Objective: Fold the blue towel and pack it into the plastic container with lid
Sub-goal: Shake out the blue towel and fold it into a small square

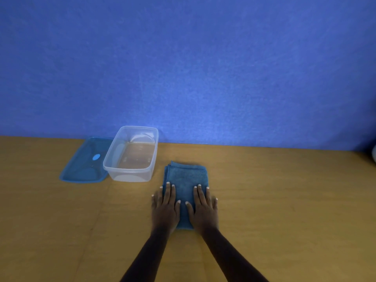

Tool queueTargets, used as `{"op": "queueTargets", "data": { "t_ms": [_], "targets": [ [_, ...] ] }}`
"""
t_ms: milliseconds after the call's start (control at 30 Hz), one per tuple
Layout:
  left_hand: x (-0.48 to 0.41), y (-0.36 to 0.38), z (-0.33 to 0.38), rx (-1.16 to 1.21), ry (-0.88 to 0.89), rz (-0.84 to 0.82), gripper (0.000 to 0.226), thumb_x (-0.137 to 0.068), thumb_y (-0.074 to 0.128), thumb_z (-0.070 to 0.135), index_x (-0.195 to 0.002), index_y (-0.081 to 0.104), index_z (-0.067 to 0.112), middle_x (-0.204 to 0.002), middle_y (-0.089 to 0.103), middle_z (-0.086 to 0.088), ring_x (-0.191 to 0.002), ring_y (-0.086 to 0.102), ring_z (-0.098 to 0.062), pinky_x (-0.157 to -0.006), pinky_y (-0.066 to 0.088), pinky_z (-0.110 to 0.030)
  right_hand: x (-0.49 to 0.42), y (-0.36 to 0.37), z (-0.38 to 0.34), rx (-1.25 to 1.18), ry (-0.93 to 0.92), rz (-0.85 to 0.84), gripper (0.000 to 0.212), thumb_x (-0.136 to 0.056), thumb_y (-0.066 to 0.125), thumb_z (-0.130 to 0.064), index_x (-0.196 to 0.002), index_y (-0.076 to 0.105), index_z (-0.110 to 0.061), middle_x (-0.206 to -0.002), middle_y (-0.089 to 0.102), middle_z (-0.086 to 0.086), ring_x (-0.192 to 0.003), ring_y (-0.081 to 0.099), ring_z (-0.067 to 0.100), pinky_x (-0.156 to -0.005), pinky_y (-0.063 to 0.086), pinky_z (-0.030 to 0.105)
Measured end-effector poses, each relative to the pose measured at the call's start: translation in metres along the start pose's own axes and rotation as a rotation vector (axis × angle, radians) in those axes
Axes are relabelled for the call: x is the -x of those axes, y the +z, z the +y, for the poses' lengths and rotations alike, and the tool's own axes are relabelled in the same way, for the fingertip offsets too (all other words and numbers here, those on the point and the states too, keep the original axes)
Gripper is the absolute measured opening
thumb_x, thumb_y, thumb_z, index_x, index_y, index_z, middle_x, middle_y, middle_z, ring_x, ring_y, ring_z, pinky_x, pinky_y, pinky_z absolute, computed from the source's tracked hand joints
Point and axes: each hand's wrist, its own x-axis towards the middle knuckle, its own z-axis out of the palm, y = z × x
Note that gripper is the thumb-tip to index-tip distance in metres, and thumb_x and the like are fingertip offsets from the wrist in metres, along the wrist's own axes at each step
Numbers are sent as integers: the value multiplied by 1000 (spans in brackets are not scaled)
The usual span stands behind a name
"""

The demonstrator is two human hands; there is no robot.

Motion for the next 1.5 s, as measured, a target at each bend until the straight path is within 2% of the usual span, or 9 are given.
{"op": "queueTargets", "data": {
  "t_ms": [100, 233, 333, 433, 533, 667, 967, 1333, 1500],
  "targets": [
    [-2, 5, -1, -15, -100, -20, 60, -100, 20, 38, -150, -4, 16, -161, -2, -11, -149, 3, -25, -121, 9, -43, -1, -1, -1, -6, -5, -17, 66, -97, 25, -48, -151, 2, -18, -161, 2, -3, -149, -7, 22, -120, 4, 47],
    [-1, 0, 3, -52, -147, -28, 61, -100, 19, 39, -150, -5, 11, -160, 7, -15, -148, 12, -25, -119, 19, -40, -2, -6, 0, -19, -6, -67, 66, -97, 26, -47, -151, 0, -17, -162, -2, 0, -149, -8, 24, -120, 4, 46],
    [-7, -9, 5, 1, -184, -11, 63, -99, 27, 36, -149, 5, 5, -153, 26, -12, -138, 31, -24, -109, 35, -36, -2, -14, 1, -206, 48, -45, 65, -98, 33, -41, -151, 4, -16, -161, -4, 5, -148, 2, 26, -119, 18, 42],
    [-13, -21, 7, 155, -257, -13, 60, -97, 37, 32, -146, 18, 2, -144, 38, -13, -129, 42, -28, -102, 42, -39, -2, -25, 3, -506, 227, 101, 59, -97, 42, -28, -148, 17, -12, -154, 18, 13, -136, 33, 29, -105, 41, 40],
    [-20, -28, 8, 374, -405, -62, 51, -95, 44, 30, -134, 37, -2, -135, 46, -21, -124, 46, -36, -101, 42, -44, -9, -35, 3, -641, 366, 90, 52, -97, 44, -22, -144, 28, -7, -143, 36, 16, -128, 41, 31, -104, 40, 41],
    [-25, -29, 7, 593, -542, -113, 47, -92, 52, 26, -125, 47, -7, -129, 54, -25, -120, 51, -40, -99, 44, -44, -17, -42, 3, -669, 440, -7, 44, -94, 51, -22, -131, 47, -1, -130, 54, 17, -119, 52, 31, -98, 45, 39],
    [-27, -32, 31, 818, -487, -20, 38, -89, 57, 19, -118, 56, -6, -121, 60, -23, -111, 56, -37, -90, 45, -39, -18, -66, 21, -747, 404, 98, 29, -89, 57, -11, -116, 59, -1, -116, 64, 16, -106, 58, 29, -78, 43, 30],
    [-46, -32, 116, 1009, -330, -153, 22, -85, 60, 8, -101, 63, -7, -113, 66, -26, -106, 61, -37, -89, 50, -41, -20, -122, 94, -668, 474, 291, 29, -89, 55, -6, -117, 60, 2, -118, 64, 20, -110, 57, 34, -90, 45, 38],
    [-44, -18, 154, 1086, -264, -280, 31, -83, 56, -6, -114, 61, -6, -119, 65, -22, -109, 61, -31, -94, 49, -38, -13, -135, 130, -620, 558, 341, 32, -90, 53, -5, -121, 58, 1, -121, 62, 20, -113, 55, 34, -90, 44, 35]
  ]
}}
